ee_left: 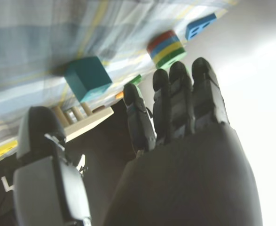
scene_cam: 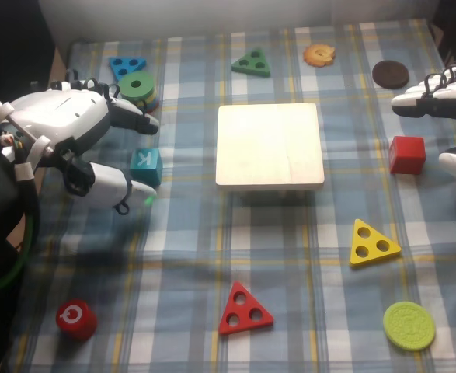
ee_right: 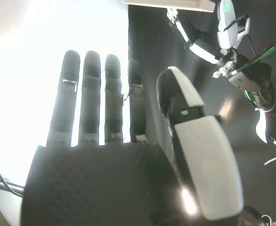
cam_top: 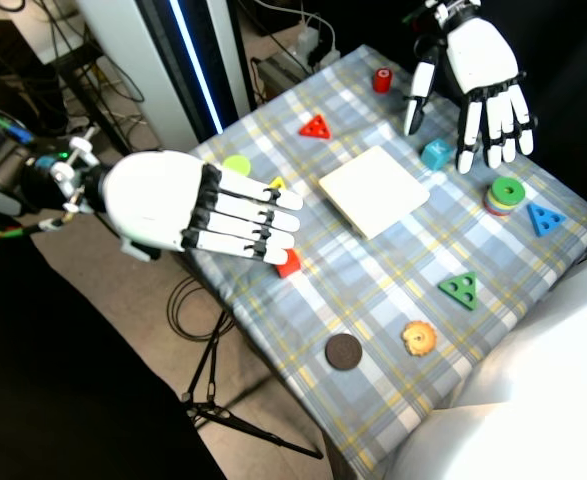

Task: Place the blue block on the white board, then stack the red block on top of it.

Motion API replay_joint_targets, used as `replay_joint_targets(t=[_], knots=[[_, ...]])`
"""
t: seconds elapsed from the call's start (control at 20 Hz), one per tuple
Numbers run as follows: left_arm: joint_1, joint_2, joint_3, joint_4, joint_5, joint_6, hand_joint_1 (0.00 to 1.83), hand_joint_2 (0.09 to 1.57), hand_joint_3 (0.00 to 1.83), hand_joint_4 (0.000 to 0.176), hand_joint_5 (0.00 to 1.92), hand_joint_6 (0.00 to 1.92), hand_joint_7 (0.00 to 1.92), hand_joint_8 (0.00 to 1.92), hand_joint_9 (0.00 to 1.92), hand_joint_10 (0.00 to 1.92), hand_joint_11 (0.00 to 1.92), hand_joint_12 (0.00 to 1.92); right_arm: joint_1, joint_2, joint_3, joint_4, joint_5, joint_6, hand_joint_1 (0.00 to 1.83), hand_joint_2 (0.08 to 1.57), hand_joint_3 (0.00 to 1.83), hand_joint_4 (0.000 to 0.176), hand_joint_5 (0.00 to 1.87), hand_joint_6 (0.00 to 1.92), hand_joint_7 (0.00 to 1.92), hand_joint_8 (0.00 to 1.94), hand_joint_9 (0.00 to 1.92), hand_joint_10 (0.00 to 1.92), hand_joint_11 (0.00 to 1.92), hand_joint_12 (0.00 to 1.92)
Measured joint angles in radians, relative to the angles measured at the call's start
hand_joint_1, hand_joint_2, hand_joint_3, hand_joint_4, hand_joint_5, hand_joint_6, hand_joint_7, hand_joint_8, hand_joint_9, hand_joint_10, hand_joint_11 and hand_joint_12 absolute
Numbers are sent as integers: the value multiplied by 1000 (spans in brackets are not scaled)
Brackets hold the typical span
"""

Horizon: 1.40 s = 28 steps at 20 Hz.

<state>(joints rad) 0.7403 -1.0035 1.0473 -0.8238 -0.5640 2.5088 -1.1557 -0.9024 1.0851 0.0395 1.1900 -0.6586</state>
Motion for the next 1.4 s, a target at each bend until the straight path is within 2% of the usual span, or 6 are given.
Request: replay_joint_targets(t=[0.7,0.75,0.85,1.1,1.2,1.4], knots=[[-13,-24,29,-34,15,2,863,1012,13,163,866,11,526,15,352,10,51,170,-1,-1,2,-1,0,0,596,1387,3,0,523,2,582,2,545,3,324,469],[-13,-24,30,-34,15,2,967,1099,9,173,928,815,552,23,375,14,57,175,-1,-1,2,0,-1,0,598,1387,2,0,529,4,589,5,551,5,325,468],[-13,-24,30,-34,15,2,981,1144,0,176,898,1085,610,11,433,9,91,196,-1,-1,2,0,-1,0,561,1394,3,3,529,1,594,3,552,2,334,459],[-14,-24,30,-37,14,-14,1034,1135,0,96,938,1039,728,14,517,10,145,243,-1,-4,4,0,-2,0,570,1399,2,0,538,4,607,6,563,5,343,458],[-26,-21,20,-18,8,-58,1020,1129,0,140,948,1022,736,7,517,4,151,263,-1,-4,4,0,-2,0,554,1401,2,0,541,3,608,4,566,4,348,457],[-39,-8,0,45,-18,-124,1023,1121,0,148,962,999,694,0,481,1,129,287,-1,-6,4,-2,-5,0,549,1404,3,0,544,3,610,3,566,3,345,455]])
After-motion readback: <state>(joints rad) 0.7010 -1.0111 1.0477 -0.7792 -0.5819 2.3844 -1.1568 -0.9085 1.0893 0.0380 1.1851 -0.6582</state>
